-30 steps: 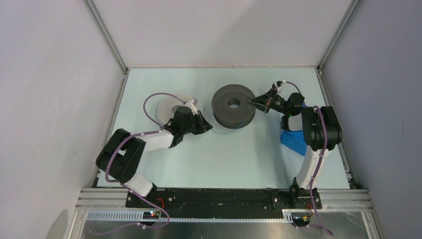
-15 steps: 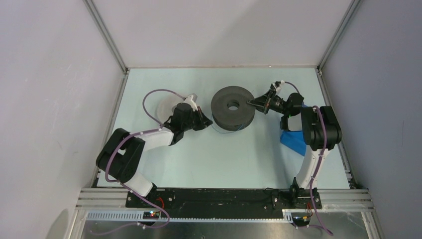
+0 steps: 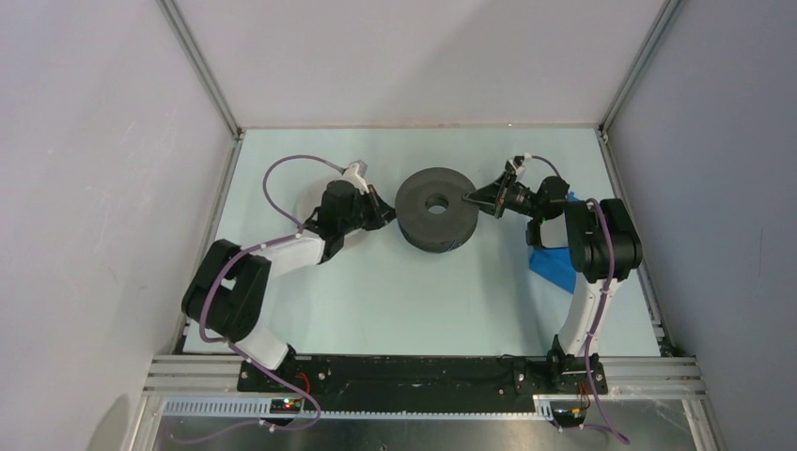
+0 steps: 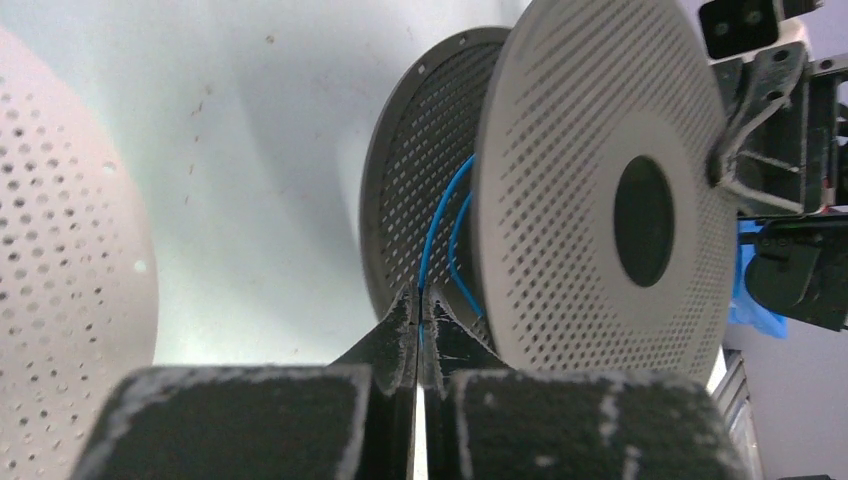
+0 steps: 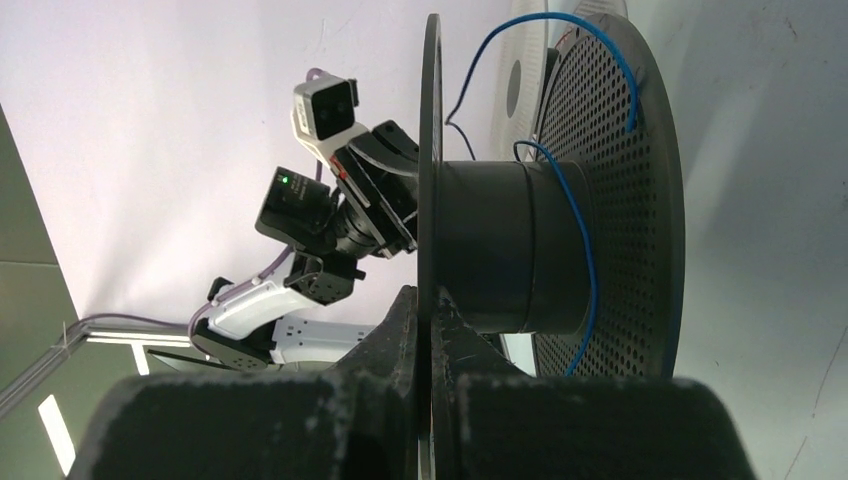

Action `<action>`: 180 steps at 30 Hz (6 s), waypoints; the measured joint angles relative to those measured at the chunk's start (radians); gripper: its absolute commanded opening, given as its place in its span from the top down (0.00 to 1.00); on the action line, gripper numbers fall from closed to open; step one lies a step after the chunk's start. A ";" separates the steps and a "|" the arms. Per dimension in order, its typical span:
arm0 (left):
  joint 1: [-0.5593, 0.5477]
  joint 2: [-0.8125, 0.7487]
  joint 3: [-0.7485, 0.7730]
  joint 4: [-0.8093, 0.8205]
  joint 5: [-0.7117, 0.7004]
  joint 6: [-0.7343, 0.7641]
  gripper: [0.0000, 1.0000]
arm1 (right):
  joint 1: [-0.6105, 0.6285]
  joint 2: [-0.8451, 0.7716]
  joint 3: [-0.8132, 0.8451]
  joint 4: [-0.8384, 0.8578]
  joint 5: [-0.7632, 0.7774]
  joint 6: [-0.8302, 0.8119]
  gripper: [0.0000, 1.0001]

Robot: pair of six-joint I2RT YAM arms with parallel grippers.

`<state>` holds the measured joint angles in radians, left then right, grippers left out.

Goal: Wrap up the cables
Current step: Wrap the cable around the cable reel.

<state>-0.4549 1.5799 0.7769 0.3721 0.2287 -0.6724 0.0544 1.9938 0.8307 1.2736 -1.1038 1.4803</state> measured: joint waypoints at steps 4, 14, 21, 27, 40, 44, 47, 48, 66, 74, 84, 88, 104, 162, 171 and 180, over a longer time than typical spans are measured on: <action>0.004 0.013 0.031 0.002 0.021 0.003 1.00 | 0.008 0.011 0.000 0.001 -0.006 -0.011 1.00; 0.006 0.076 0.035 0.006 0.077 -0.011 0.96 | 0.010 0.026 0.008 -0.018 -0.003 -0.043 1.00; 0.023 0.122 0.035 0.005 0.109 -0.011 0.95 | 0.018 0.037 0.020 -0.076 -0.005 -0.113 1.00; 0.065 0.147 0.057 0.005 0.124 -0.019 0.95 | 0.028 0.066 0.055 -0.041 -0.011 -0.100 1.00; 0.092 0.165 0.091 0.003 0.177 -0.027 0.95 | 0.045 0.077 0.074 -0.059 -0.034 -0.132 1.00; 0.095 0.163 0.091 0.000 0.193 -0.027 0.93 | 0.044 0.069 0.074 -0.097 -0.033 -0.156 1.00; 0.099 0.157 0.091 -0.003 0.196 -0.027 0.89 | 0.043 0.062 0.074 -0.142 -0.027 -0.173 1.00; 0.101 0.156 0.091 -0.005 0.198 -0.027 0.88 | 0.043 0.061 0.074 -0.153 -0.026 -0.173 1.00; 0.157 0.148 0.092 -0.042 0.266 -0.027 0.64 | 0.046 0.059 0.067 -0.255 -0.022 -0.177 1.00; 0.166 0.075 0.087 -0.077 0.244 -0.026 0.58 | 0.044 0.050 0.067 -0.268 -0.023 -0.173 1.00; 0.148 -0.076 0.021 -0.077 0.215 -0.031 0.56 | 0.048 0.042 0.063 -0.281 -0.010 -0.183 1.00; 0.136 -0.115 0.019 -0.058 0.203 -0.037 0.54 | 0.049 0.043 0.061 -0.274 -0.008 -0.172 1.00; 0.050 -0.095 -0.074 -0.032 0.159 -0.071 0.48 | 0.049 0.043 0.061 -0.245 -0.008 -0.145 1.00; 0.016 -0.042 -0.055 0.080 0.059 -0.622 1.00 | 0.280 -0.743 0.056 -1.223 0.558 -1.422 0.52; 0.016 -0.041 -0.017 0.061 0.059 -0.633 1.00 | 0.594 -0.828 -0.229 -0.948 0.689 -1.833 0.49; 0.016 -0.035 0.004 0.051 0.111 -0.491 1.00 | 0.465 -0.836 -0.233 -0.883 0.690 -1.734 0.43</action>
<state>-0.4393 1.5444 0.7807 0.4232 0.3393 -1.1633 0.5194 1.1576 0.5980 0.3904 -0.4137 -0.2535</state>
